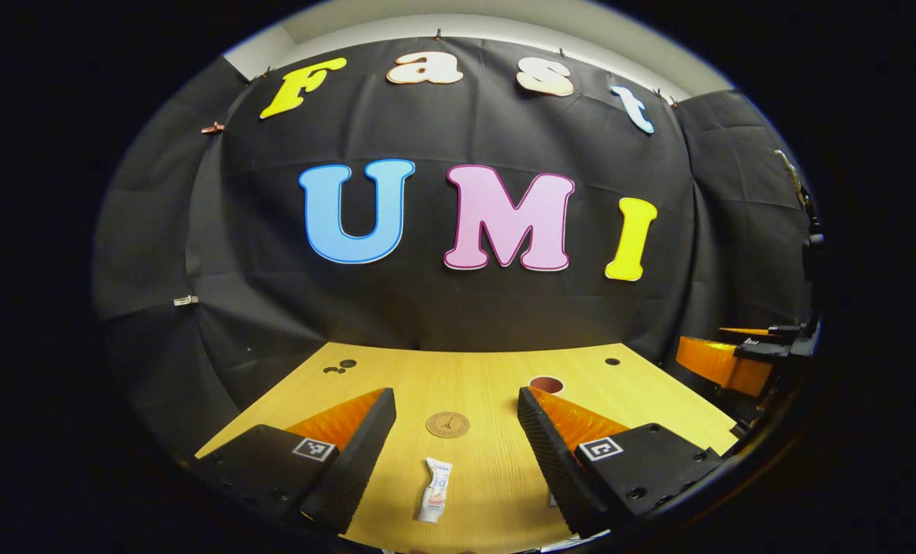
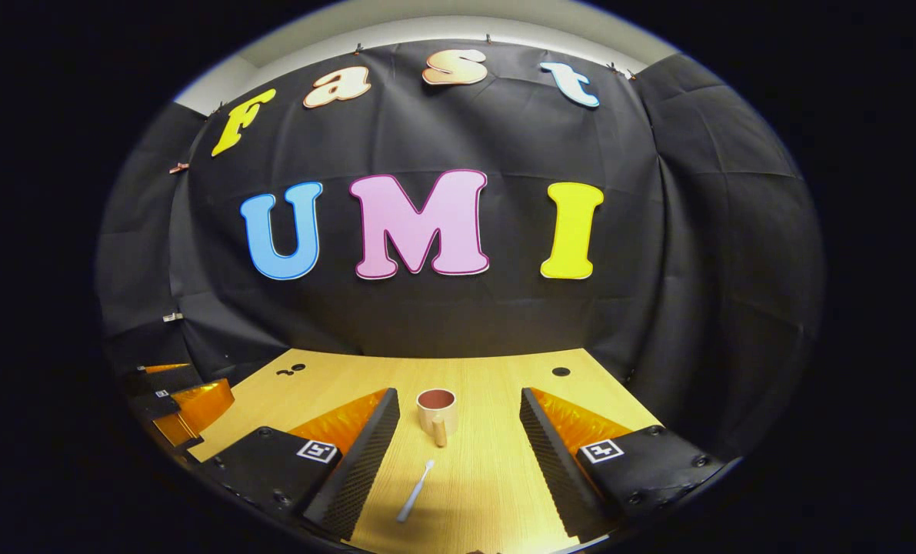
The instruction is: Put the toothbrush and toothpaste on the desktop into the cup, then pick up the cup and place it on the coaster on the desktop.
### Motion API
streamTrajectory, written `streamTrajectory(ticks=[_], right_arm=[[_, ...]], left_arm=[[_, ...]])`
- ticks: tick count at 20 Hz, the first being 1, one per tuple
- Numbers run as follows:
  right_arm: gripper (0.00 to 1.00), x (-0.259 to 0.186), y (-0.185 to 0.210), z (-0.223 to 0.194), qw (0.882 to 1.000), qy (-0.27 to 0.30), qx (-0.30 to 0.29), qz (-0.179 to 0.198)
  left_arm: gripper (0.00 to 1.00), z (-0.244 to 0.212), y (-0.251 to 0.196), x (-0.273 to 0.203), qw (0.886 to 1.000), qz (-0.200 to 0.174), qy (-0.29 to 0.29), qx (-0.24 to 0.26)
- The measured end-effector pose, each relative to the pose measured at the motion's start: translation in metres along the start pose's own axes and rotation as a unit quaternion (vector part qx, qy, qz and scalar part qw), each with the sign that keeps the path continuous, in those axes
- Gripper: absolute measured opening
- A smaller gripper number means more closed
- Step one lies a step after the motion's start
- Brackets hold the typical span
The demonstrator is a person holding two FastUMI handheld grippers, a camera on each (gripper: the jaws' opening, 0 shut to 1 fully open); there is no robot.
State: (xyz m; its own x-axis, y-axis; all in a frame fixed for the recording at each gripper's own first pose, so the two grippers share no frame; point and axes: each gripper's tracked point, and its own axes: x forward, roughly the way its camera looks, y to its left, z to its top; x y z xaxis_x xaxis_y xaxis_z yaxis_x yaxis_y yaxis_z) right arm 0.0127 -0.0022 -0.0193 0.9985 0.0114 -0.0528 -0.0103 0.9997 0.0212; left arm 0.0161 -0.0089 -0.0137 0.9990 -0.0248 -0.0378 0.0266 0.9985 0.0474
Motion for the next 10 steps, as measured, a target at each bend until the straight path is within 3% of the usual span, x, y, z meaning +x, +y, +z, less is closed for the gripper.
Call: streamTrajectory(ticks=[5, 10], right_arm=[[0.98, 0.006, 0.006, -0.007, 1.000, 0.008, -0.005, 0.008], [0.98, 0.016, 0.010, -0.020, 0.999, 0.028, -0.008, 0.020]], left_arm=[[0.99, -0.009, -0.001, 0.010, 1.000, -0.009, 0.009, 0.023], [0.99, -0.030, 0.016, 0.030, 0.999, 0.012, 0.037, 0.025]])
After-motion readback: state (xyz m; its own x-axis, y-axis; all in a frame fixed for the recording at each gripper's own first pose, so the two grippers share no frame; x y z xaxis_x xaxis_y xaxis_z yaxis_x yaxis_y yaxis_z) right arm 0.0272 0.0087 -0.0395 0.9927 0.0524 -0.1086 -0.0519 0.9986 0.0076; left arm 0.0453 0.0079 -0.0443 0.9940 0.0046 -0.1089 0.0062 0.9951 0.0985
